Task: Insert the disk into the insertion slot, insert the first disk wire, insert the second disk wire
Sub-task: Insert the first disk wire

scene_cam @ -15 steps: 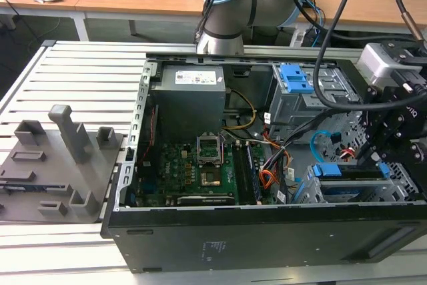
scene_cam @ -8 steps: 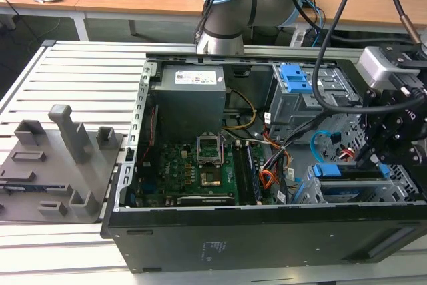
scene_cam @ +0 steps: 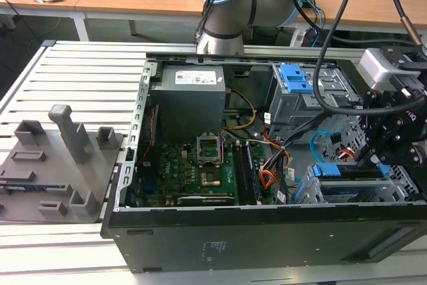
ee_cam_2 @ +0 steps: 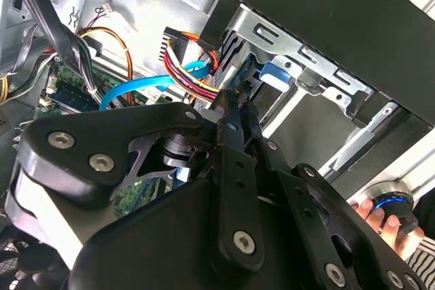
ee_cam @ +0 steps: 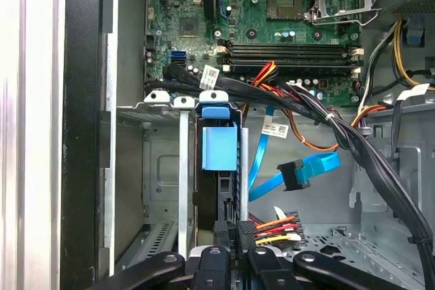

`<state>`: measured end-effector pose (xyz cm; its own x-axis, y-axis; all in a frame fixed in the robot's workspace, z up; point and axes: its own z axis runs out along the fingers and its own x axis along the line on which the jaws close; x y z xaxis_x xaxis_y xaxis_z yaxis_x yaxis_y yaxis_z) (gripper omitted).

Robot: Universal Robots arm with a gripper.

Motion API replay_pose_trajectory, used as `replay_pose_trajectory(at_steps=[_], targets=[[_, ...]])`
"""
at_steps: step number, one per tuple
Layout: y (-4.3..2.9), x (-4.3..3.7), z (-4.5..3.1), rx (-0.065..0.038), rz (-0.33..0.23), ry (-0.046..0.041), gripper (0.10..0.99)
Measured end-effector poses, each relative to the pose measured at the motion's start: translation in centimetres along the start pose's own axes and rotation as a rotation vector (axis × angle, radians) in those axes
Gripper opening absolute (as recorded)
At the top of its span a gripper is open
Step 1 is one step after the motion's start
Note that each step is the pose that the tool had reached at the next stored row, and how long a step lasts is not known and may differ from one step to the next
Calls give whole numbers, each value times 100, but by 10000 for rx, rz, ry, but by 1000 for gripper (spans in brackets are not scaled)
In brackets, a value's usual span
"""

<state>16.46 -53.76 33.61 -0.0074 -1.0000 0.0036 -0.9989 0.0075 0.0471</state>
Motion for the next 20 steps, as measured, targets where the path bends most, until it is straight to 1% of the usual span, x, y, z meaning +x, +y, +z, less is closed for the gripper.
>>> replay_pose_trajectory(at_steps=[4, 5, 8, 11, 12, 13, 14, 15, 20], targets=[[-1, 0, 6, -1, -1, -12, 176], [-1, 0, 0, -1, -1, -1, 239], [4, -7, -114, 0, -1, 2, 239], [9, -25, -201, 0, -1, 1, 239], [11, -27, -238, 0, -1, 1, 161], [12, -28, -279, 0, -1, 0, 161], [16, -28, -363, 0, 0, 2, 106], [18, -27, -402, 0, -1, 0, 106], [19, -28, -413, 0, -1, -1, 106]])
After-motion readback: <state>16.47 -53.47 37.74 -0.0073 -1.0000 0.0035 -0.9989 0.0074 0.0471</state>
